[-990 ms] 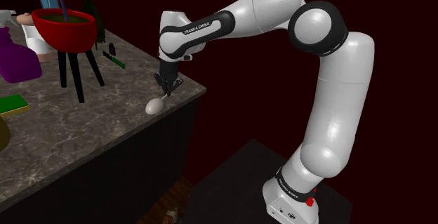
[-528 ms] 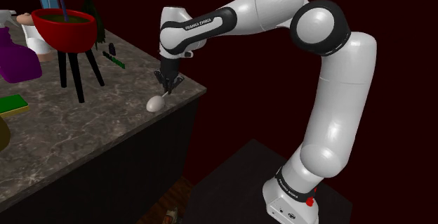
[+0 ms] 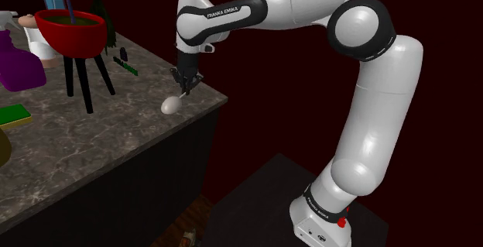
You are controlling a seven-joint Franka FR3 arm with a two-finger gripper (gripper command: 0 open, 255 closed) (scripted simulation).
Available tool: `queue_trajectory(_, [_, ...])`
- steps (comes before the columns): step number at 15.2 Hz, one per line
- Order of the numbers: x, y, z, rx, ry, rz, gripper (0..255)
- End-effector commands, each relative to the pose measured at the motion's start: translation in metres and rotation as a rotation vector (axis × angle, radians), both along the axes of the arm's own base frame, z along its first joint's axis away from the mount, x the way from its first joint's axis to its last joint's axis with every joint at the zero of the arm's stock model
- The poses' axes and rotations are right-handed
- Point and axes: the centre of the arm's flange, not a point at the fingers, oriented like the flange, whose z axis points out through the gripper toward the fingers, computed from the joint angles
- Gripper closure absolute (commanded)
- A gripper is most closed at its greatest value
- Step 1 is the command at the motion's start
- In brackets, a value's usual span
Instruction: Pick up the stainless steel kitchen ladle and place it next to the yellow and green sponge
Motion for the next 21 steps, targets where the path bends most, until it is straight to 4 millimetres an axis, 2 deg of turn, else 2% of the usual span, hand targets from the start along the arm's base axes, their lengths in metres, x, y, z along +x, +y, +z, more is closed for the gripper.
queue_trajectory(1, [-0.001, 0.000, 0.010, 0.000, 0.000, 0.000, 255])
queue_trajectory(8, [-0.001, 0.000, 0.047, 0.000, 0.000, 0.000, 255])
queue_trajectory(21, [-0.011, 0.171, 0.048, 0.000, 0.000, 0.000, 255])
